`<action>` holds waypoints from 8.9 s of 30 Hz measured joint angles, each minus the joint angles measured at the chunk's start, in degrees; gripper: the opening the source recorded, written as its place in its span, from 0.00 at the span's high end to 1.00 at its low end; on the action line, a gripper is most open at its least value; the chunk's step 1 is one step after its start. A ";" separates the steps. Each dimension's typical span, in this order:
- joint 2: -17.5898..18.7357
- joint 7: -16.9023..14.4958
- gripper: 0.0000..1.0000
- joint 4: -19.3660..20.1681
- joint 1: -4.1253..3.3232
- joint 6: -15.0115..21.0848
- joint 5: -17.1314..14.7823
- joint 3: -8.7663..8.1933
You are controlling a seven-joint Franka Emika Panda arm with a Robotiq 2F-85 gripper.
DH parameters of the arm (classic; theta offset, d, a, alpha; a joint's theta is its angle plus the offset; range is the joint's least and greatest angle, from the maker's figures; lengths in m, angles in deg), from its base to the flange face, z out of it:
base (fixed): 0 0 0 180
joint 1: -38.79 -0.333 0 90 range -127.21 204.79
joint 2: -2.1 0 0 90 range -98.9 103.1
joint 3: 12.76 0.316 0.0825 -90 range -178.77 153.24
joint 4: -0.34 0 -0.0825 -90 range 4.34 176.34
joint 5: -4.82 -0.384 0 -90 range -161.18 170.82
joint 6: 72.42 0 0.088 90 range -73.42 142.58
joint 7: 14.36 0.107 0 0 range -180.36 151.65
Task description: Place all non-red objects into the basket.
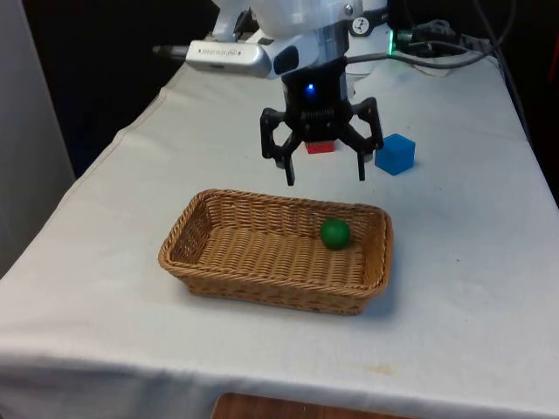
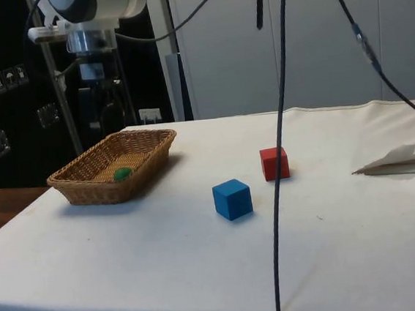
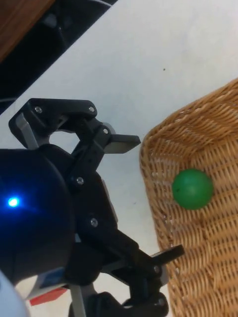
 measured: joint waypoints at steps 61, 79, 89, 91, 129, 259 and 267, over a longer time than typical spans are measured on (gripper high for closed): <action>-21.31 12.78 0.00 21.49 -5.44 5.16 23.26 5.10; -26.87 12.43 0.00 29.05 -5.44 9.17 24.47 6.42; -29.79 11.86 0.00 32.54 -5.44 9.80 26.07 6.76; -30.37 11.40 0.00 33.40 -5.44 10.03 26.36 6.88; -35.41 5.61 0.00 46.93 -5.44 21.20 26.36 8.88; -25.32 -19.94 0.97 59.87 -3.95 43.49 13.35 18.62; -29.56 -17.25 0.97 60.50 -3.95 40.79 13.41 18.33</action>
